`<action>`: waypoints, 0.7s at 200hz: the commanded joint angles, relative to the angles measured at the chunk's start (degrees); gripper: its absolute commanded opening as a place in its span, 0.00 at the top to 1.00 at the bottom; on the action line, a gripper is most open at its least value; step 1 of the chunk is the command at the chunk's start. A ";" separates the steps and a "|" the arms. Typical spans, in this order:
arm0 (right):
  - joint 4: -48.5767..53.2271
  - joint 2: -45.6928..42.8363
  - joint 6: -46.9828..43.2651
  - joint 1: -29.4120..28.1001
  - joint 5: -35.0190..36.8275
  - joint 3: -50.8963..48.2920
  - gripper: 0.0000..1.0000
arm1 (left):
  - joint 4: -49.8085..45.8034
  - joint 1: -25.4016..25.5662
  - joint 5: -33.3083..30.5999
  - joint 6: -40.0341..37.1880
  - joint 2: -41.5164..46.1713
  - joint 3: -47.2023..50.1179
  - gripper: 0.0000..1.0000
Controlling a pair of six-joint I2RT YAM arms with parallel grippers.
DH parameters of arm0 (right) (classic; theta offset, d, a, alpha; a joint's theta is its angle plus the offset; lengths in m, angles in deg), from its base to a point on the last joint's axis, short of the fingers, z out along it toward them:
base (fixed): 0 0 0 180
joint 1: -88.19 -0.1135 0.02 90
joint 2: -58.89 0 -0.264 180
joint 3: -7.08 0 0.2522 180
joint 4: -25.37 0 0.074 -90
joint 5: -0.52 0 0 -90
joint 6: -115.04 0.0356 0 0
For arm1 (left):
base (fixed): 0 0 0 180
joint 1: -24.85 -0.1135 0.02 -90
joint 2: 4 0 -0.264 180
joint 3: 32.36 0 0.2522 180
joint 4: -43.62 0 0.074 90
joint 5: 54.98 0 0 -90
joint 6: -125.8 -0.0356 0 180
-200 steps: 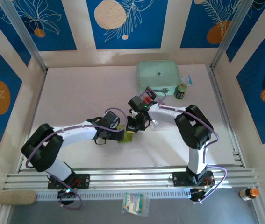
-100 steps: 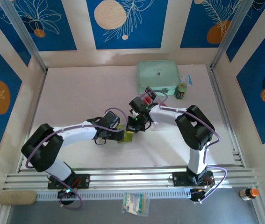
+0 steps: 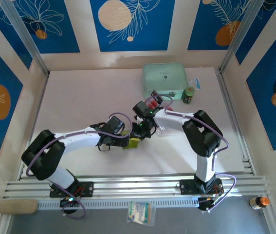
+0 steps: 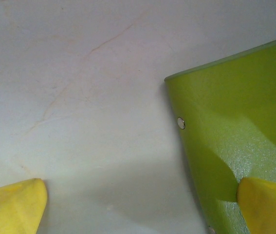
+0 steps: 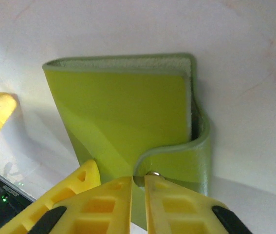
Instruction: Put the credit cards into the card holder
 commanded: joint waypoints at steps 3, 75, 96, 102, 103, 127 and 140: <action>2.94 -3.57 1.28 -0.89 -1.01 -0.81 0.82 | -1.85 -0.49 -1.96 -0.78 0.61 0.86 0.00; 4.08 -15.68 2.13 1.28 0.83 -5.65 0.62 | -1.42 -0.56 -2.07 -1.41 4.40 -0.52 0.00; 5.52 -20.78 1.76 3.62 1.76 -7.02 0.56 | -1.79 -0.58 -2.42 -1.29 6.80 -2.04 0.00; 6.23 -22.35 1.47 4.52 2.20 -7.27 0.54 | -2.12 -0.64 -2.89 -1.37 7.75 -2.64 0.00; 6.37 -22.66 1.41 4.67 2.26 -7.29 0.54 | -2.18 -0.65 -3.04 -1.41 7.92 -2.74 0.00; 9.31 -29.70 -0.53 8.46 5.11 -7.51 0.13 | -3.34 -1.58 -6.20 -2.37 12.72 -5.36 0.00; 11.00 -33.71 -1.89 11.01 7.31 -7.24 0.08 | -3.39 -2.67 -8.23 -3.05 15.55 -6.36 0.00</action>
